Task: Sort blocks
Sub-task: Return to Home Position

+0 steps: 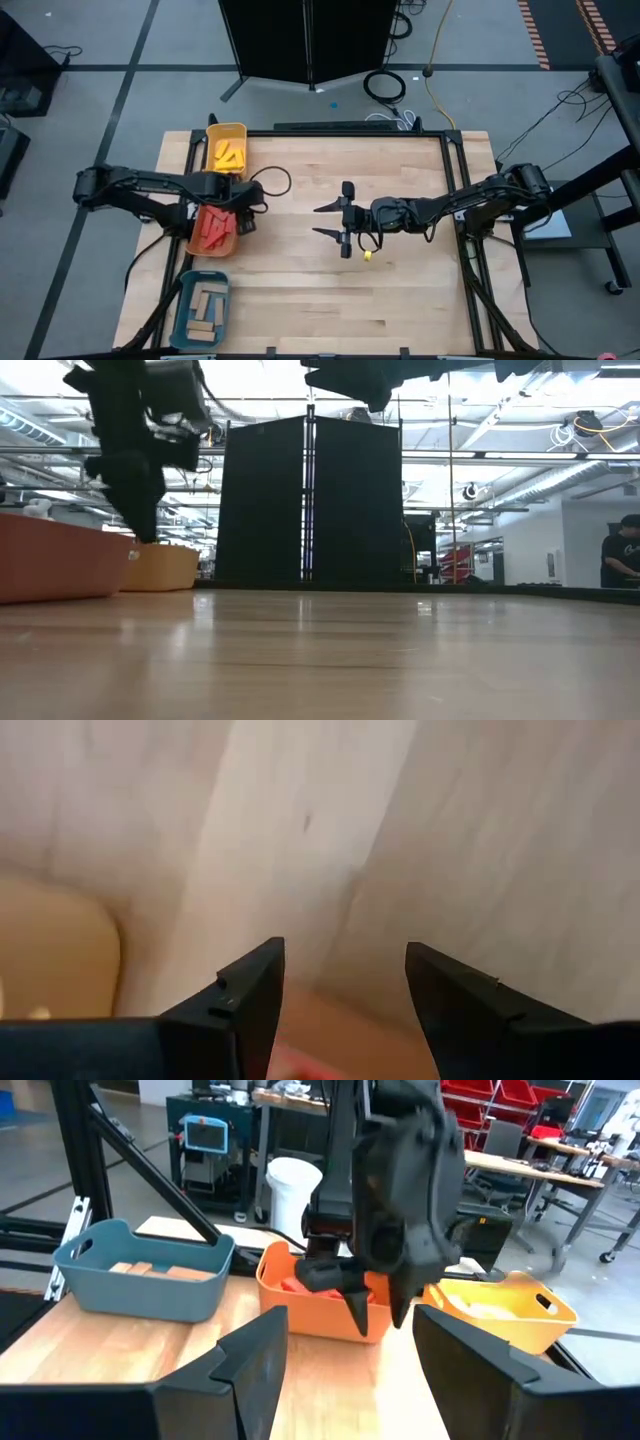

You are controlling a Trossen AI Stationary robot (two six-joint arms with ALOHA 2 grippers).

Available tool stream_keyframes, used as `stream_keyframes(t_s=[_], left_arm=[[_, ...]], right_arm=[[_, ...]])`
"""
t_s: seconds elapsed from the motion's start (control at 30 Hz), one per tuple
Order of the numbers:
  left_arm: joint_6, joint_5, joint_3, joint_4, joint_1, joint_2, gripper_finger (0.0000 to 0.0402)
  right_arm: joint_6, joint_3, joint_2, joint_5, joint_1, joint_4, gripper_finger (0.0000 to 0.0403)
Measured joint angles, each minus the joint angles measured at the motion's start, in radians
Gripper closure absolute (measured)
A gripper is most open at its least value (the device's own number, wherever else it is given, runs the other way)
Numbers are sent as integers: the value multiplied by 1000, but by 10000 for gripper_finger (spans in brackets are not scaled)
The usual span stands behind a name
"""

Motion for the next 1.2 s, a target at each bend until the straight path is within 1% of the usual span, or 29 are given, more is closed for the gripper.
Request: stream_keyframes(t_s=[0.17, 0.27, 0.33, 0.4, 0.43, 0.5, 0.57, 0.6, 0.63, 0.7, 0.8, 0.9, 0.97, 1.03, 1.1, 1.2], left_arm=[[112, -1, 0, 128, 0, -118, 195], [151, -2, 0, 204, -1, -223, 194], [180, 4, 0, 266, -4, -309, 194], [202, 22, -16, 352, -13, -407, 194], [206, 33, -35, 400, -20, -464, 195], [203, 44, -94, 492, -36, -575, 195], [195, 46, -171, 565, -54, -684, 195], [183, 45, -213, 593, -60, -737, 195], [171, 43, -254, 618, -64, -788, 195], [145, 41, -334, 663, -69, -881, 199], [122, 40, -425, 675, -69, -1000, 218], [121, 40, -464, 661, -69, -1112, 244], [122, 40, -479, 640, -69, -1182, 262], [122, 39, -489, 626, -69, -1207, 278], [122, 37, -497, 598, -69, -1203, 292], [127, 34, -534, 636, -69, -1198, 308]], right_arm=[[2, 0, -10, 3, -3, 9, 193], [12, 0, -38, 2, -2, 9, 195], [-3, 0, -57, -11, 0, -15, 207], [-34, 0, -74, -50, 11, -61, 232], [-38, 0, -83, -57, 19, -84, 251], [-44, 0, -100, -62, 33, -110, 299], [-62, -10, -116, -61, 42, -120, 357], [-70, -21, -121, -62, 42, -115, 379], [-71, -37, -125, -62, 40, -104, 390], [-51, -86, -138, -68, 25, -64, 391], [2, -192, -171, -95, -22, 48, 400], [94, -317, -216, -132, -73, 159, 401], [142, -400, -263, -136, -95, 216, 402], [184, -483, -307, -119, -110, 277, 402], [220, -570, -345, -70, -114, 353, 402], [263, -692, -384, -4, -114, 504, 402]])
